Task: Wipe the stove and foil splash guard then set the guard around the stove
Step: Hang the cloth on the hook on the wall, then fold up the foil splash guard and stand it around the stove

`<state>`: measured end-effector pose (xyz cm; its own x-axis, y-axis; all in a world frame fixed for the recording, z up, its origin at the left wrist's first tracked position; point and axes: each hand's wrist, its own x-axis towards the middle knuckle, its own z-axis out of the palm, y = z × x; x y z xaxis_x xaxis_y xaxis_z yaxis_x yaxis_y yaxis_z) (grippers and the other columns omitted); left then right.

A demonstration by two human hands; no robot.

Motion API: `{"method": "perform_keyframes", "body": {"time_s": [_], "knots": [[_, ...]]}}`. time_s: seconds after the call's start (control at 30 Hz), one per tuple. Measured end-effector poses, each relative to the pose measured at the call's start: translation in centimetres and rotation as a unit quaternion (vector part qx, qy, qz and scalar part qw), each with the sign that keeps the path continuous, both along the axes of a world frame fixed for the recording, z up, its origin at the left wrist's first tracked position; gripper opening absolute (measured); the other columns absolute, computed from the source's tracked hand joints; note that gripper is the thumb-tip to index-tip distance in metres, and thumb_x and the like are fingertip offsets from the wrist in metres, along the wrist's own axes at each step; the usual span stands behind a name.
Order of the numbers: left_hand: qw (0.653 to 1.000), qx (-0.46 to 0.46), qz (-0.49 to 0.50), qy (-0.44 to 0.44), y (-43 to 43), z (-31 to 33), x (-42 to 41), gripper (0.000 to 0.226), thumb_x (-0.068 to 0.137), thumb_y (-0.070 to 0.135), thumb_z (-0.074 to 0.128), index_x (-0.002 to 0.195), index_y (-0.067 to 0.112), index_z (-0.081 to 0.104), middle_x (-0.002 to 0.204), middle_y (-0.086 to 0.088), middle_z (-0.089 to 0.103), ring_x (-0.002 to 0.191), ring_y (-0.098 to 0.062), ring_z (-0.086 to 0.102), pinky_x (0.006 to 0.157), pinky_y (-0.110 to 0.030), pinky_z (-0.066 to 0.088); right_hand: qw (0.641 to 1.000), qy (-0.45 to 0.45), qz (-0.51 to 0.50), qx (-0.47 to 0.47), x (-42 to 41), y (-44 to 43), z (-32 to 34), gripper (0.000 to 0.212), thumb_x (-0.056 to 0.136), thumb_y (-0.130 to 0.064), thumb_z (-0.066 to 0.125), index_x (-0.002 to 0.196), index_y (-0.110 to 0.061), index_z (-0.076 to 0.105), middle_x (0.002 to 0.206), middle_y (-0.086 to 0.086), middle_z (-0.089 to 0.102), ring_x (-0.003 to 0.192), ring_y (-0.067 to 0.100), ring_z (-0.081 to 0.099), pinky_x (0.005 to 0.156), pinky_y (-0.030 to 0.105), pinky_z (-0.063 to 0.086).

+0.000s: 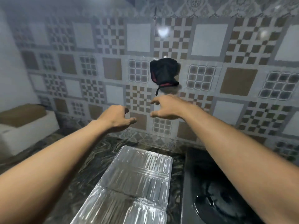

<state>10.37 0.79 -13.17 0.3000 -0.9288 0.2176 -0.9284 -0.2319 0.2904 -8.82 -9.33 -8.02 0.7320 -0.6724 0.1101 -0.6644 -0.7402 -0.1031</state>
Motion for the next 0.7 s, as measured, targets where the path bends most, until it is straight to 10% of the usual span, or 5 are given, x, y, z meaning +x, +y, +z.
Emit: {"method": "perform_keyframes", "body": {"time_s": [0.7], "knots": [[0.911, 0.238, 0.309, 0.133, 21.0, -25.2, -1.3, 0.069, 0.078, 0.064, 0.068, 0.119, 0.010, 0.057, 0.125, -0.016, 0.060, 0.113, -0.036, 0.057, 0.091, -0.043, 0.050, 0.929, 0.213, 0.287, 0.096, 12.8, 6.7, -24.3, 0.065, 0.084, -0.037, 0.071, 0.142, -0.021, 0.048, 0.132, 0.013, 0.062, 0.123, 0.032, 0.055, 0.097, 0.034, 0.044]]}}
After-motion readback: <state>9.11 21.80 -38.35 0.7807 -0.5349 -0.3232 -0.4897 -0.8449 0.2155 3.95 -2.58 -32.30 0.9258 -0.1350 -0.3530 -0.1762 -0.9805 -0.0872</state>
